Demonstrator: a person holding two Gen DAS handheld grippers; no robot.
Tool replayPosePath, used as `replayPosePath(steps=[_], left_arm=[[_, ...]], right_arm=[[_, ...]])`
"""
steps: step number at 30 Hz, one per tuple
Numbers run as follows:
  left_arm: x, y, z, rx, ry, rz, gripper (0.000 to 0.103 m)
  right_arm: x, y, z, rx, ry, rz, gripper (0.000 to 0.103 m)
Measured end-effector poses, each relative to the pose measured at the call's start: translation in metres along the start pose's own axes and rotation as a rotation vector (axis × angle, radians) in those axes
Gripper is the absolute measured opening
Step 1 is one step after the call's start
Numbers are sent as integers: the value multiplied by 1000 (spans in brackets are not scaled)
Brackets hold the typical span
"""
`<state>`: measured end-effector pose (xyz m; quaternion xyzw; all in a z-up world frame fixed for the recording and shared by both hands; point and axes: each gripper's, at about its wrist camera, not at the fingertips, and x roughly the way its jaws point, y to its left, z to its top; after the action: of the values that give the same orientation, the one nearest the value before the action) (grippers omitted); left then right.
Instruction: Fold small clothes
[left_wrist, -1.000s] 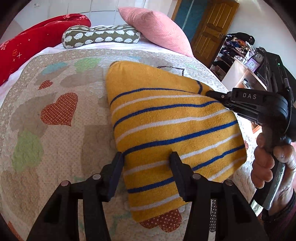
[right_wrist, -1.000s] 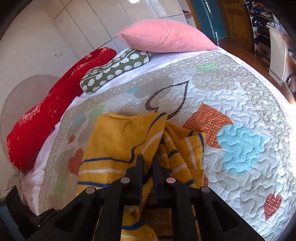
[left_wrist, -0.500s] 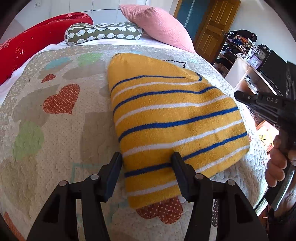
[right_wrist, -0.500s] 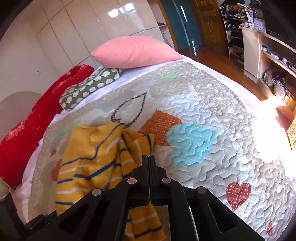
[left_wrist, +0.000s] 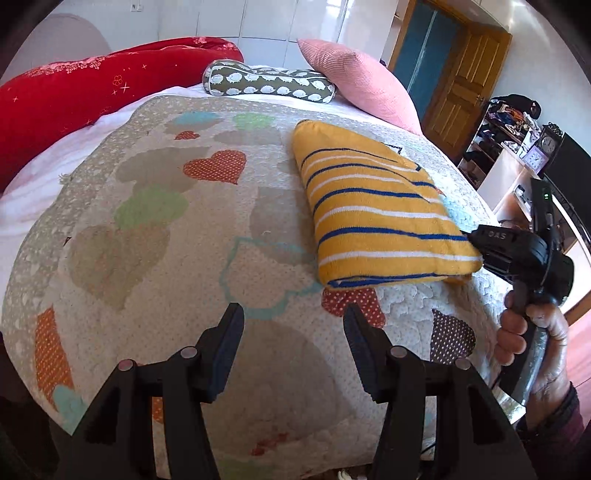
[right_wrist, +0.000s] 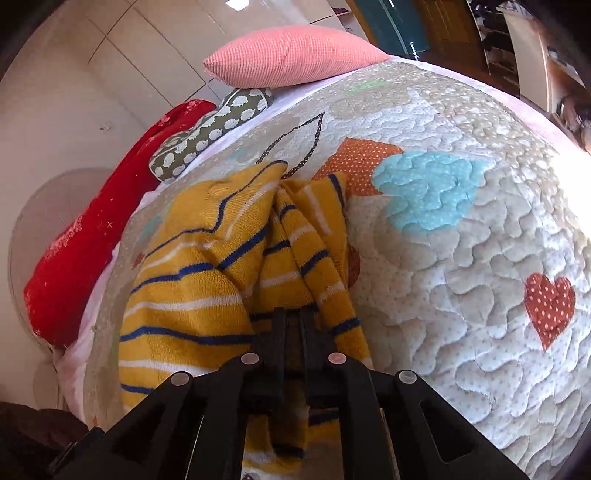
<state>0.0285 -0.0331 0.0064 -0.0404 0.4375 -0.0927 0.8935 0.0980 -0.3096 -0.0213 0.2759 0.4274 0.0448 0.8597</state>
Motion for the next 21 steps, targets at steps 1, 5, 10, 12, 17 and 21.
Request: replayPosePath(steps=[1,5,10,12,17,21], left_arm=[[-3,0,-2,9,-9,16,55],[-23,1,-4,12,-50,25,55],[-56,-5,-6,20,-113,45,57],[-70,-9,-7,29,-142,55,60],[-99,-20,-10,53,-184,48,66],[-109,-29,-13,67,-186,41,67]], right_arm=[[-9,2,-6,-17,-3,-45,9],[-51,3,-38,-59,-40,-108,19],[-103,-10,-92,-30,-97,-126,28],[-118,-15,-113,-13,-104,-146,31],[-144,-13,-142,8,-130,-172,31],[-160,0,-152,-13,-155,-171,38]])
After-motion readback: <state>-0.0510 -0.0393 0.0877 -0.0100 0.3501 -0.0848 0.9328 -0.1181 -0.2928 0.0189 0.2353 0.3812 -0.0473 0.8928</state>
